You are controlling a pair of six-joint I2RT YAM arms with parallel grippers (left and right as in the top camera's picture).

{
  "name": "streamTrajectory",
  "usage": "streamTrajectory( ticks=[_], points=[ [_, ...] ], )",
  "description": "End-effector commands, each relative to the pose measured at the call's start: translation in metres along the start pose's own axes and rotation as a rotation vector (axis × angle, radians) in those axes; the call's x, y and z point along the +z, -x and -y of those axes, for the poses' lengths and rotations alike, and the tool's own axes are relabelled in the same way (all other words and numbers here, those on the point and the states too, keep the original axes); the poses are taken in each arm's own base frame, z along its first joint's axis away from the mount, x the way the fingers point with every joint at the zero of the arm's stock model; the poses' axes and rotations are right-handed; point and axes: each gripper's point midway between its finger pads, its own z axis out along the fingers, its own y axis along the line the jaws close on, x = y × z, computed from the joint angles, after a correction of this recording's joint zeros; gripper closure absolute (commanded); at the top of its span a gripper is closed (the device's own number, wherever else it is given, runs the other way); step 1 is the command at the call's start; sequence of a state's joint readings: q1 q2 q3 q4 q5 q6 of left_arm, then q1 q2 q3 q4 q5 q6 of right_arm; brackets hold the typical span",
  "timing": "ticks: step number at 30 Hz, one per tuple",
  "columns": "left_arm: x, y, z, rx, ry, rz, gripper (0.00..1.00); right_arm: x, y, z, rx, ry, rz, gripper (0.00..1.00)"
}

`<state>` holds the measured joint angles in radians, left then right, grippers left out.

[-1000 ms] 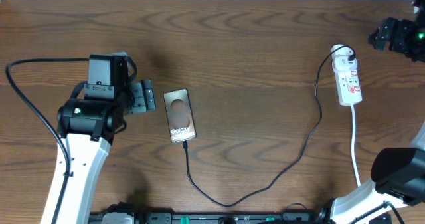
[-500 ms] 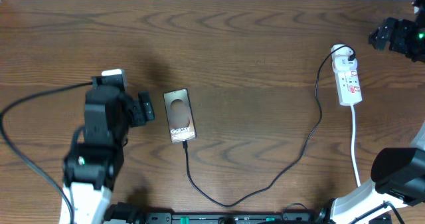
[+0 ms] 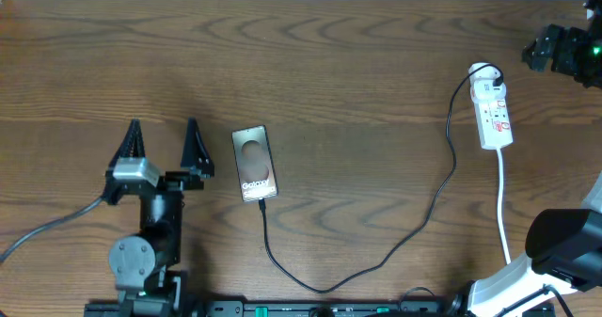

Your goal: Plug charger to phone and switch on socket

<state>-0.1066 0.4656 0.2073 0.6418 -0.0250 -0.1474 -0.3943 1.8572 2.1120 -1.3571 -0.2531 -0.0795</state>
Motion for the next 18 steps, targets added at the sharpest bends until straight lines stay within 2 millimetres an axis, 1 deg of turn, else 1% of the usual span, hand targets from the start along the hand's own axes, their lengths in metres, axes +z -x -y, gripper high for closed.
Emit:
streamTrajectory(
  ticks=[1, 6, 8, 14, 18],
  points=[
    [-0.008, -0.007, -0.001, 0.023, -0.008, 0.007, 0.09, -0.004, 0.002, 0.001, 0.012, -0.003, 0.011, 0.01],
    [-0.017, -0.017, -0.004, 0.028, -0.004, -0.005, 0.09, -0.004, 0.002, 0.001, 0.012, -0.003, 0.011, 0.01],
    [-0.023, -0.02, -0.009, 0.034, 0.018, -0.006, 0.09, -0.004, 0.002, 0.001, 0.012, -0.003, 0.011, 0.01],
    [-0.034, -0.027, -0.012, 0.111, 0.022, -0.011, 0.09, -0.004, 0.002, 0.001, 0.012, -0.003, 0.011, 0.01],
    [-0.039, -0.035, -0.015, 0.139, 0.031, -0.045, 0.09, -0.004, 0.002, 0.001, 0.012, -0.003, 0.011, 0.01]
  ],
)
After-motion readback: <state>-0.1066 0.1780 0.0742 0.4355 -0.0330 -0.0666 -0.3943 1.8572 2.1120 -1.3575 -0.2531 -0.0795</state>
